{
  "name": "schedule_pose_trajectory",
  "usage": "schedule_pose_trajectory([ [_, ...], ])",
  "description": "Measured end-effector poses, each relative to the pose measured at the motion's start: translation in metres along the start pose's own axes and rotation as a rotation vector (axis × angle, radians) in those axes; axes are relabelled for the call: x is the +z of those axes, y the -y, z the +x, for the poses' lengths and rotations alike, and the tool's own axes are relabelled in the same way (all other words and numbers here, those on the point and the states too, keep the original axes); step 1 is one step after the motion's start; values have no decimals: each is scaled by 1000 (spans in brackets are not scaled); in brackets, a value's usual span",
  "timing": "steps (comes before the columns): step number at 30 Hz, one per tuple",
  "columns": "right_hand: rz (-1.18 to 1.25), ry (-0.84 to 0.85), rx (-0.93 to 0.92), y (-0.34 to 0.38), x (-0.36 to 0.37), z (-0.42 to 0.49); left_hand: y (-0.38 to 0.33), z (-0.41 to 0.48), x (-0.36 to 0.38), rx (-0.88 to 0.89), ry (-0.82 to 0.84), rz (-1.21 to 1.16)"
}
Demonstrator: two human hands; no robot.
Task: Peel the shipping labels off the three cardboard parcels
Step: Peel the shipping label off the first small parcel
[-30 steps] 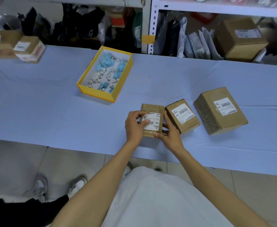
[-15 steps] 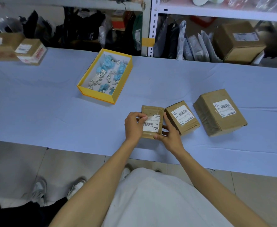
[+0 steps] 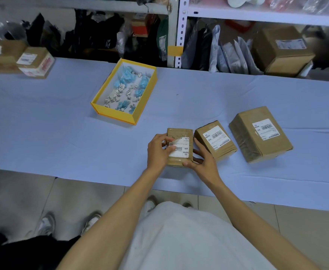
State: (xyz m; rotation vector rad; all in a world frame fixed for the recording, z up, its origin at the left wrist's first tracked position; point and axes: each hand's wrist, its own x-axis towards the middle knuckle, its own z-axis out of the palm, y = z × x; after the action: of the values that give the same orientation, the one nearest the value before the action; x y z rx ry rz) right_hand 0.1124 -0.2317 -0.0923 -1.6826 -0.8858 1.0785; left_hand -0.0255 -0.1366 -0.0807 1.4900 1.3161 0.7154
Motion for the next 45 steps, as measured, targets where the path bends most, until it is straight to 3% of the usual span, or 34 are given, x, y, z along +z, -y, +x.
schedule_pose_trajectory([
  [10, -42, 32, -27, 1, 3, -6, -2, -3, 2, -10, -65, -12],
  [45, -270, -28, -104, -1, 5, -6, -14, -1, -4, -17, 49, 2],
])
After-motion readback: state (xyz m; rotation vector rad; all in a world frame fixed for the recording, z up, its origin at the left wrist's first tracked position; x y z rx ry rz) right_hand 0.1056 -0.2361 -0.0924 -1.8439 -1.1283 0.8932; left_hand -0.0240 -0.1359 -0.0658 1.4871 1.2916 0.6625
